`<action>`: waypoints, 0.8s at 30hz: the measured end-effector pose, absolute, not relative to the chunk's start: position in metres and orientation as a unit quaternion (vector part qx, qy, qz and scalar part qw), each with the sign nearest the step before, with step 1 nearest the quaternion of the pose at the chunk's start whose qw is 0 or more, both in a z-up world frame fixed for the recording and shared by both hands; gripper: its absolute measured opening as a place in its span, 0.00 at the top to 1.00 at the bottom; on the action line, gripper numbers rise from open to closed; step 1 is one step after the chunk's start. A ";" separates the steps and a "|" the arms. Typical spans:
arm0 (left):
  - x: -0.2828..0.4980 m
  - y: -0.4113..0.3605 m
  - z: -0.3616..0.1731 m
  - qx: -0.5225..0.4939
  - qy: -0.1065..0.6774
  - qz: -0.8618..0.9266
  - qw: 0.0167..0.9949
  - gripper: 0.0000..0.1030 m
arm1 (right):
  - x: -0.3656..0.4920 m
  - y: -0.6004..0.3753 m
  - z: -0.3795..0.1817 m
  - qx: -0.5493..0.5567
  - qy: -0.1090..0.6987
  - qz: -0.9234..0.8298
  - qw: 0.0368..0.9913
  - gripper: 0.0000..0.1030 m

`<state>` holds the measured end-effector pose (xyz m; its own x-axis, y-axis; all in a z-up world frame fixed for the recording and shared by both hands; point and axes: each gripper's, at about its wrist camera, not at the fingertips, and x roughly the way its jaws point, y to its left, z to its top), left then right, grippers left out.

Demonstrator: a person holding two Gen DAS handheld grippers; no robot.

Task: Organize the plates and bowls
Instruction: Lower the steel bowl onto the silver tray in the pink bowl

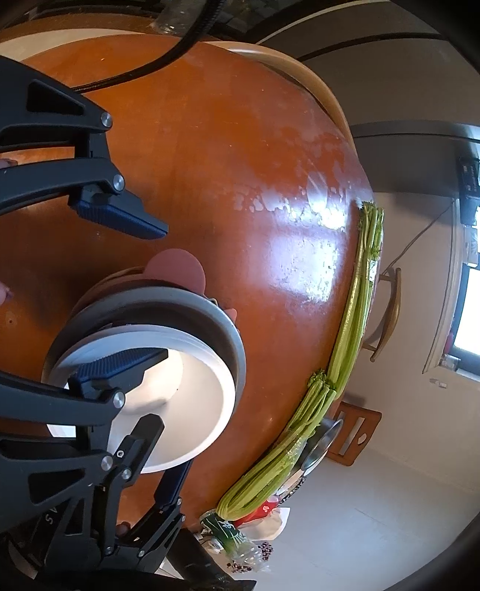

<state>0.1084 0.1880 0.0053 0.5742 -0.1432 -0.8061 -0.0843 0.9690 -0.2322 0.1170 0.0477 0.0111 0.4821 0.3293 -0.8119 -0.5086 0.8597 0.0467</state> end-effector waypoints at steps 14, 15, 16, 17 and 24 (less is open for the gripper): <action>0.126 0.182 -0.016 -0.153 0.489 -0.045 0.858 0.36 | 0.119 0.048 0.007 -0.101 0.451 0.246 0.852 0.43; 0.126 0.182 -0.016 -0.153 0.489 -0.046 0.858 0.36 | 0.119 0.048 0.007 -0.102 0.451 0.245 0.852 0.43; 0.127 0.181 -0.015 -0.154 0.489 -0.048 0.858 0.36 | 0.119 0.047 0.007 -0.102 0.452 0.245 0.852 0.43; 0.128 0.179 -0.015 -0.154 0.488 -0.054 0.857 0.36 | 0.120 0.046 0.007 -0.103 0.452 0.245 0.852 0.43; 0.131 0.167 -0.012 -0.136 0.488 -0.056 0.861 0.36 | 0.120 0.043 0.005 -0.101 0.455 0.244 0.850 0.43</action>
